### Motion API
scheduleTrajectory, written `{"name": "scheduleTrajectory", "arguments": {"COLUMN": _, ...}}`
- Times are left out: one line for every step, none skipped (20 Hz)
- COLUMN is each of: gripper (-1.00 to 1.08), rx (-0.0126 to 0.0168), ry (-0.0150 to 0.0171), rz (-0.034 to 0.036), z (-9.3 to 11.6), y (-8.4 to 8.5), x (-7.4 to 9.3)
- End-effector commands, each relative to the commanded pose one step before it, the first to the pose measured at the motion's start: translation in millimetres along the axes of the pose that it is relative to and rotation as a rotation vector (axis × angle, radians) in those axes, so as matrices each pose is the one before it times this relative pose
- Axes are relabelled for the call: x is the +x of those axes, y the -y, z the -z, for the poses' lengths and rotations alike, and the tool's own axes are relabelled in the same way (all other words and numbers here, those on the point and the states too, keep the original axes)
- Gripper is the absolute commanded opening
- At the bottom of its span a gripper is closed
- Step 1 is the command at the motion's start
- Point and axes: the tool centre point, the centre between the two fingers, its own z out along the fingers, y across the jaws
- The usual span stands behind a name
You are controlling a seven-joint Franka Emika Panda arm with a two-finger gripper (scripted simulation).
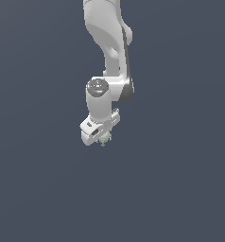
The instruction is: Pick up the object and move it to a goal position.
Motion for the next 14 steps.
{"name": "scheduleTrajectory", "arguments": {"gripper": -1.0, "rx": -0.00096, "ry": -0.00066, "rz": 0.00047, "z": 20.57, "y": 6.69, "x": 5.35}}
{"name": "scheduleTrajectory", "arguments": {"gripper": -1.0, "rx": 0.0, "ry": 0.0, "rz": 0.0, "z": 9.21, "y": 3.04, "x": 2.32}}
{"name": "scheduleTrajectory", "arguments": {"gripper": -1.0, "rx": -0.00025, "ry": 0.00069, "rz": 0.00064, "z": 9.53, "y": 3.48, "x": 2.81}}
{"name": "scheduleTrajectory", "arguments": {"gripper": -1.0, "rx": 0.0, "ry": 0.0, "rz": 0.0, "z": 10.16, "y": 3.34, "x": 2.57}}
{"name": "scheduleTrajectory", "arguments": {"gripper": -1.0, "rx": 0.0, "ry": 0.0, "rz": 0.0, "z": 10.61, "y": 3.47, "x": 2.69}}
{"name": "scheduleTrajectory", "arguments": {"gripper": -1.0, "rx": 0.0, "ry": 0.0, "rz": 0.0, "z": 11.04, "y": 3.61, "x": 2.81}}
{"name": "scheduleTrajectory", "arguments": {"gripper": -1.0, "rx": 0.0, "ry": 0.0, "rz": 0.0, "z": 11.44, "y": 3.73, "x": 2.92}}
{"name": "scheduleTrajectory", "arguments": {"gripper": -1.0, "rx": 0.0, "ry": 0.0, "rz": 0.0, "z": 11.63, "y": 3.78, "x": 2.98}}
{"name": "scheduleTrajectory", "arguments": {"gripper": -1.0, "rx": 0.0, "ry": 0.0, "rz": 0.0, "z": 11.69, "y": 3.79, "x": 3.0}}
{"name": "scheduleTrajectory", "arguments": {"gripper": -1.0, "rx": 0.00014, "ry": 0.00025, "rz": 0.00063, "z": 11.54, "y": 4.02, "x": 3.33}}
{"name": "scheduleTrajectory", "arguments": {"gripper": -1.0, "rx": 0.0, "ry": 0.0, "rz": 0.0, "z": 11.71, "y": 3.77, "x": 3.03}}
{"name": "scheduleTrajectory", "arguments": {"gripper": -1.0, "rx": 0.0, "ry": 0.0, "rz": 0.0, "z": 11.64, "y": 3.73, "x": 3.02}}
{"name": "scheduleTrajectory", "arguments": {"gripper": -1.0, "rx": 0.0, "ry": 0.0, "rz": 0.0, "z": 11.49, "y": 3.67, "x": 3.0}}
{"name": "scheduleTrajectory", "arguments": {"gripper": -1.0, "rx": 0.0, "ry": 0.0, "rz": 0.0, "z": 11.35, "y": 3.62, "x": 2.98}}
